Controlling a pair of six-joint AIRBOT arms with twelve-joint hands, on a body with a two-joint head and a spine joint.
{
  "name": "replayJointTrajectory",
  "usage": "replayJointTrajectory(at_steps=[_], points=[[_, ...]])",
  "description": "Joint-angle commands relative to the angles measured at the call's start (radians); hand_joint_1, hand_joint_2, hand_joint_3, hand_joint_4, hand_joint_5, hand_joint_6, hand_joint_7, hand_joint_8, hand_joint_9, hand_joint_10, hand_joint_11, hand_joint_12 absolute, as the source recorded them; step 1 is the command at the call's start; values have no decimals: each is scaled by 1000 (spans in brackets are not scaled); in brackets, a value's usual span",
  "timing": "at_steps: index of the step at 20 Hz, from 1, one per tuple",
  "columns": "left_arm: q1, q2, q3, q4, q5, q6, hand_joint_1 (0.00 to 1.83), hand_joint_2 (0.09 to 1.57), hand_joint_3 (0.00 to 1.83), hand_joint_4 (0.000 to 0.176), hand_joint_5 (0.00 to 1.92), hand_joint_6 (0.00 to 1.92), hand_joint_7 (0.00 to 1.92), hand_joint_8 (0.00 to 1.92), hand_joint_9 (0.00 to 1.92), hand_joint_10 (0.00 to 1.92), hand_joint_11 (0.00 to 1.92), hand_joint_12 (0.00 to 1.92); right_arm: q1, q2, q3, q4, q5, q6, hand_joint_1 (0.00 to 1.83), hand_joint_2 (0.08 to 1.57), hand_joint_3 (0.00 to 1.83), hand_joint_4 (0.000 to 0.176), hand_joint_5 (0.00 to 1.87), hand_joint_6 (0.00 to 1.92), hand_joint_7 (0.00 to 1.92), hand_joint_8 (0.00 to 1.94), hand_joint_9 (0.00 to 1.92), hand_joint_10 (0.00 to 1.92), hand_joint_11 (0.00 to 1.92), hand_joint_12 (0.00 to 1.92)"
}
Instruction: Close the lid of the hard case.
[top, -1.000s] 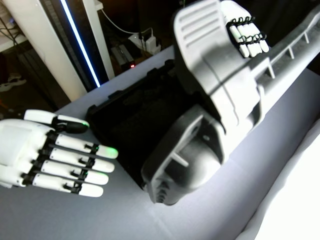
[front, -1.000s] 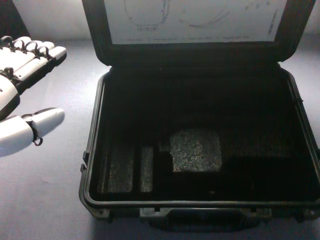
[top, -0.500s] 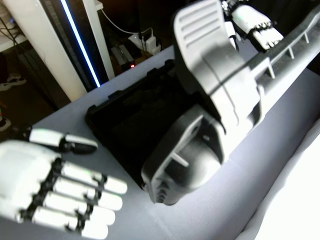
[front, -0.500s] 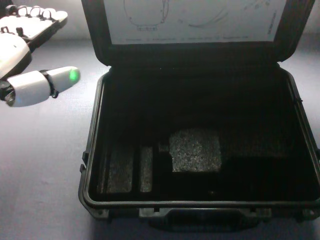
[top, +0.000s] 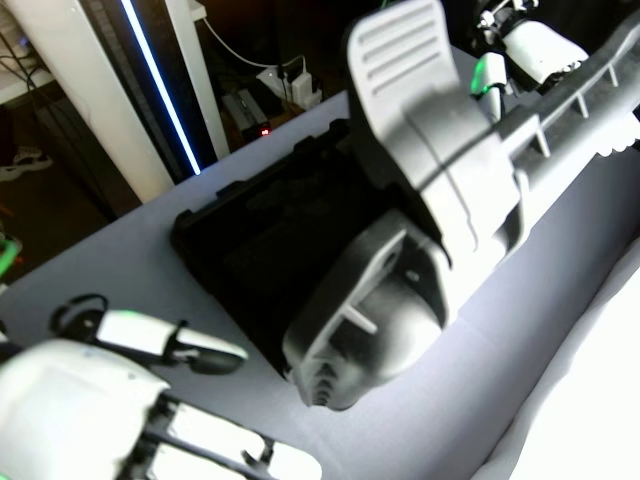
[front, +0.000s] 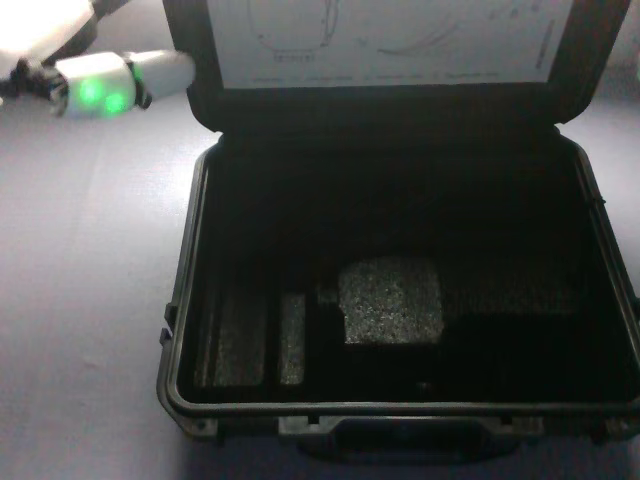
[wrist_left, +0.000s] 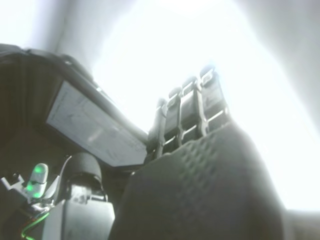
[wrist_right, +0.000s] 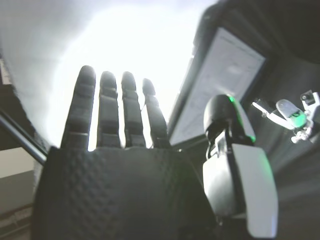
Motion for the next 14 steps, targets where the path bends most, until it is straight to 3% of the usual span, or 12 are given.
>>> replayJointTrajectory(at_steps=[1,6,14], points=[[-36,-3,17,5,-80,5,0,1201,0,0,123,13,106,12,59,16,71,31,23,0,12,8,77,2,168,1300,0,0,177,3,165,0,143,1,148,67],[-93,-27,31,60,-37,14,0,1222,0,0,144,2,142,3,97,2,80,38,94,-19,23,-67,44,2,167,1295,0,0,196,2,194,1,162,0,146,75],[-2,64,-83,80,-177,-14,0,1246,8,0,131,5,121,6,80,6,62,36,85,56,-132,-117,221,2,198,1267,0,0,182,0,207,0,146,1,120,60]])
